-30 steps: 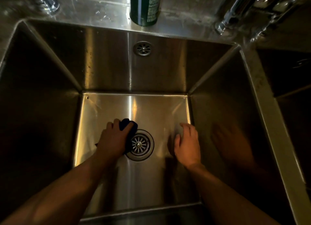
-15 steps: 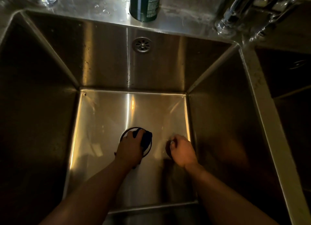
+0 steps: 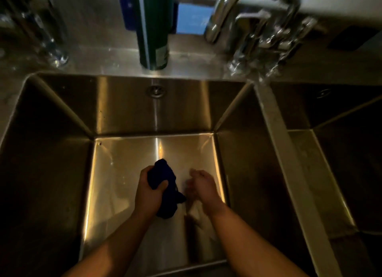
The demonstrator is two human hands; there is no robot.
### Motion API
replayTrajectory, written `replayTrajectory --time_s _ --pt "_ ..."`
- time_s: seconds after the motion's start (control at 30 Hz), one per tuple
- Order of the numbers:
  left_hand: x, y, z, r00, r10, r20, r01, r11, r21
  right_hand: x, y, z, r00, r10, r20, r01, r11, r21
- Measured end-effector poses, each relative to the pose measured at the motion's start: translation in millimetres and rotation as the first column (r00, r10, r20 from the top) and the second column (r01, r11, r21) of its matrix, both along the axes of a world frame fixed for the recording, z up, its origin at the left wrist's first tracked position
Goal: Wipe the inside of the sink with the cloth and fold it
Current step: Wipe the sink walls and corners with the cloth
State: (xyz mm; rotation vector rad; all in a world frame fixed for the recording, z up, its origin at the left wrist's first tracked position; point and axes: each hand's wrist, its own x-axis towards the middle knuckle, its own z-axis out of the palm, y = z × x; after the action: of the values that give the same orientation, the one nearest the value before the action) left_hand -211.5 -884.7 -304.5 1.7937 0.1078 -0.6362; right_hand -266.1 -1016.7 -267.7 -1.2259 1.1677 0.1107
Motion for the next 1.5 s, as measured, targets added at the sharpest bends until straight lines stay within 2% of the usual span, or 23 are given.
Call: replayTrajectory --time_s 0.07,0.13,0.2,0.3,0.4,0.5,0.7,0.8,0.9,1.03,1.13,1.37,1.5 --pt "-4.6 -4.4 32.2 0.997 -0.018 0.069 0.019 1.0 -0.018 -2.0 11.5 27.9 0.998 0.03 0.062 -0.039 0.988 0.151" --pt "-12.5 -9.8 66.4 0.993 -0.044 0.108 0.051 0.996 -0.066 -7.8 22.2 48.4 0.974 0.027 0.226 -0.087 0.962 0.259" --pt "-20.4 -13.6 100.6 0.991 -0.079 0.111 0.091 0.99 -0.105 -15.3 27.1 69.5 0.936 -0.006 0.351 -0.12 0.934 0.335" --pt "-27.4 -11.0 149.2 0.979 -0.17 0.115 0.186 0.972 -0.143 -29.8 17.5 101.8 0.907 -0.009 0.421 -0.166 0.911 0.378" --pt "-37.3 -8.4 194.3 0.977 -0.202 0.067 0.213 0.938 -0.273 -45.0 2.2 132.5 0.879 0.059 0.473 -0.221 0.929 0.296" --pt "-62.2 -19.2 227.2 0.971 -0.193 0.14 0.227 0.929 -0.292 -67.8 -14.1 167.7 0.871 0.109 0.479 -0.22 0.958 0.183" --pt "-99.1 -39.9 251.3 0.936 -0.212 0.28 0.254 0.96 -0.121 -155.5 -85.5 230.1 0.888 0.123 0.444 -0.139 0.99 0.005" --pt "-107.9 -35.8 254.3 0.918 -0.282 0.277 0.299 0.954 -0.021 -210.9 -128.1 248.3 0.925 0.079 0.371 -0.029 0.99 -0.139" --pt "-117.9 -33.1 253.2 0.914 -0.313 0.259 0.305 0.95 0.069 -263.8 -165.6 253.2 0.956 0.033 0.291 0.061 0.949 -0.308" --pt "-142.7 -36.7 253.0 0.9 -0.325 0.289 0.304 0.945 0.117 -321.7 -198.2 246.1 0.956 -0.041 0.291 0.146 0.925 -0.35" --pt "-165.7 -40.6 252.1 0.891 -0.331 0.31 0.299 0.943 0.145 -352.6 -212.9 238.7 0.962 -0.035 0.271 0.144 0.907 -0.395" --pt "-202.8 -53.1 260.1 0.867 -0.319 0.383 0.27 0.946 0.177 -378.3 -231.4 230.4 0.958 0.065 0.279 0.076 0.88 -0.468" --pt "-217.0 -68.1 269.4 0.796 -0.398 0.456 0.301 0.914 0.273 -387.2 -241.2 234.5 0.939 0.169 0.298 0.011 0.855 -0.519"
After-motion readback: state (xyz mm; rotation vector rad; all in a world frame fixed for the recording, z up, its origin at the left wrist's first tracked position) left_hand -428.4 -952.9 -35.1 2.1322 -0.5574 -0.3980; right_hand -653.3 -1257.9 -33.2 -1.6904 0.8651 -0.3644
